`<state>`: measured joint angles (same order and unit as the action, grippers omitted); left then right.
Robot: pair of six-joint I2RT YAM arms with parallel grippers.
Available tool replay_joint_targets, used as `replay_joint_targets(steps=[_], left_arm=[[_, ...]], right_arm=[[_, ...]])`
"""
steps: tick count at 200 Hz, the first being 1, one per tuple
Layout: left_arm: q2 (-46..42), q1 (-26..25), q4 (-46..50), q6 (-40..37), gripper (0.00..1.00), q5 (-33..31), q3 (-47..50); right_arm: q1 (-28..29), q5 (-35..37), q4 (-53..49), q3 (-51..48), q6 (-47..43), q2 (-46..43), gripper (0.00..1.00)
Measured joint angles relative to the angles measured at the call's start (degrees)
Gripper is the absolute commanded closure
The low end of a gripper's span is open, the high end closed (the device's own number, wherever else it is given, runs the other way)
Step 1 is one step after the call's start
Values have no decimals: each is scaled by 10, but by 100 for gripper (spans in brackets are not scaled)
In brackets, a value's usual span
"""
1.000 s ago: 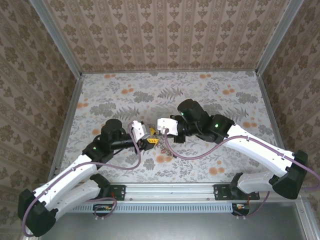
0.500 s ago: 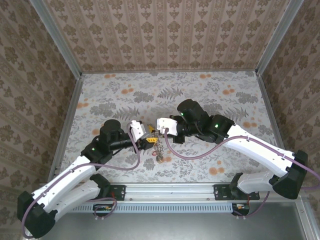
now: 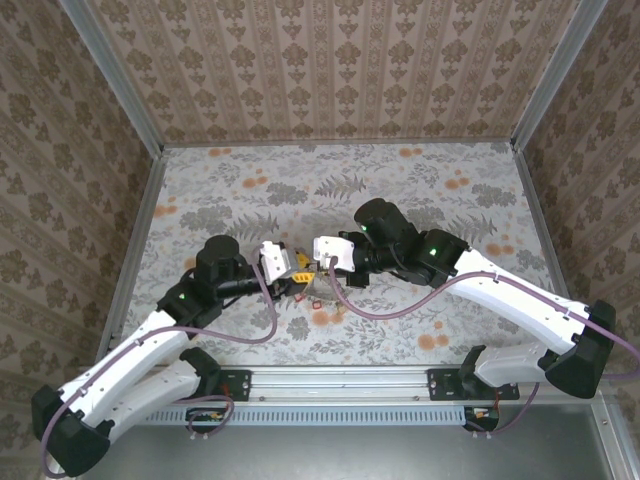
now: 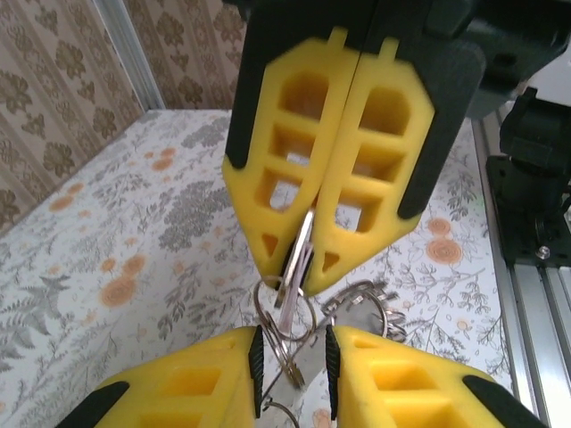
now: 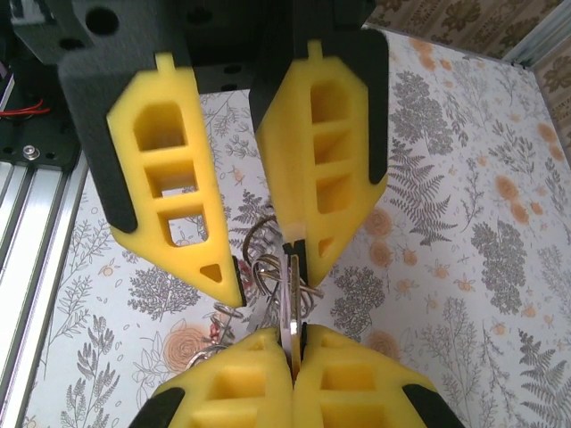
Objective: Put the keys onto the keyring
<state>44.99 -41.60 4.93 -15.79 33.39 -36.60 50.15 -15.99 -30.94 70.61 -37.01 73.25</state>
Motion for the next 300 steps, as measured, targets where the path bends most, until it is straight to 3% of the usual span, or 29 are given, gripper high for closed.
replay_joint_targets(steps=[19, 44, 65, 138, 224, 300], left_arm=[[2, 0, 9, -4, 72, -9, -2], [2, 0, 20, -7, 93, -20, -4], [-2, 0, 26, -17, 100, -26, -7], [-31, 1, 57, -47, 100, -32, -11], [-55, 35, 45, -74, 100, 72, -2], [-54, 51, -6, -74, 100, 144, 23]], right_arm=[[0, 0, 0, 1, 0, 0, 100], [0, 0, -1, 1, 1, 0, 100], [0, 0, -4, 1, 2, 0, 100], [-3, -4, -4, -1, -7, -2, 100], [-11, -16, -56, -6, -94, -9, 100], [-13, -33, -74, 11, -110, 27, 100]])
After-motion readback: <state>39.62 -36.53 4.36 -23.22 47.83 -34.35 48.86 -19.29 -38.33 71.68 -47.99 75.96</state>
